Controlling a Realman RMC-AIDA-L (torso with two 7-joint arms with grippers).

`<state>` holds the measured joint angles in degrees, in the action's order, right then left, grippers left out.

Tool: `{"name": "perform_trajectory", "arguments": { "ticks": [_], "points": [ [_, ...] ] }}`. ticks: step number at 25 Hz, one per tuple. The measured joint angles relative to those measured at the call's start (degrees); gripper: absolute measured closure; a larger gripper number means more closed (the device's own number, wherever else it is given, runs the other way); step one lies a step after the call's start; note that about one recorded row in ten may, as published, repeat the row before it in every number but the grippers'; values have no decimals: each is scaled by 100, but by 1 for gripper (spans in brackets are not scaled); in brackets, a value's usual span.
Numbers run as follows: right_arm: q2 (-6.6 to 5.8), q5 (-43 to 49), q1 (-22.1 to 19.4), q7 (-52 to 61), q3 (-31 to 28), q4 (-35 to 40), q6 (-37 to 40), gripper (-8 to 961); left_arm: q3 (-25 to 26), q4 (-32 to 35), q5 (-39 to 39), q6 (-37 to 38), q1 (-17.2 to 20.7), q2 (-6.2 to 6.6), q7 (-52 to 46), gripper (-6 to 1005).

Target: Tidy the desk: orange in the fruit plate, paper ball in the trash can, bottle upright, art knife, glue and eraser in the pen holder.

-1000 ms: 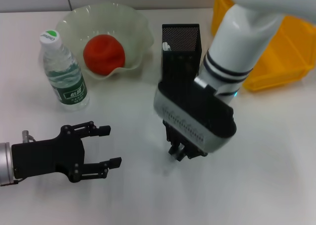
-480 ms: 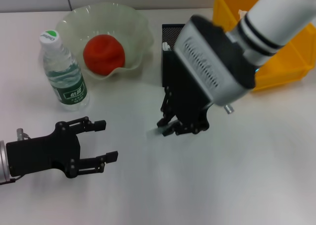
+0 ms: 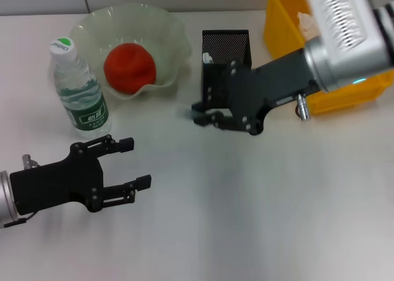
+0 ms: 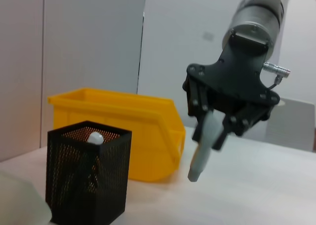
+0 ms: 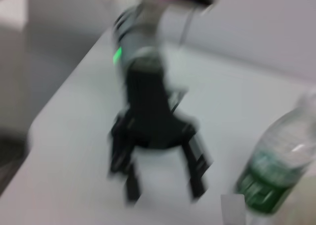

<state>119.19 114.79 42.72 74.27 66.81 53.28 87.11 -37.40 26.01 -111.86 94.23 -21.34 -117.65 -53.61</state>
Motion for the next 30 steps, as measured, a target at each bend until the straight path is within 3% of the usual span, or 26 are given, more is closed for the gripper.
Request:
{"name": "perform_trajectory", "arguments": {
  "ticks": [7,17,30],
  "points": [
    [-10,-1280,-485,-777,-1137,-1288,34,820,48,-358,224,23,-44,-75,122,199],
    [-18,-2533,-865,-1461,-1858,-2421,155,821,66,-1182,1127,-47,-64,-101,915,200],
    [7,-3836,-712,-1816,-2028,-3301,-497,822,79,-1578,1549,-339,-56,-109,1398,199]
  ]
}}
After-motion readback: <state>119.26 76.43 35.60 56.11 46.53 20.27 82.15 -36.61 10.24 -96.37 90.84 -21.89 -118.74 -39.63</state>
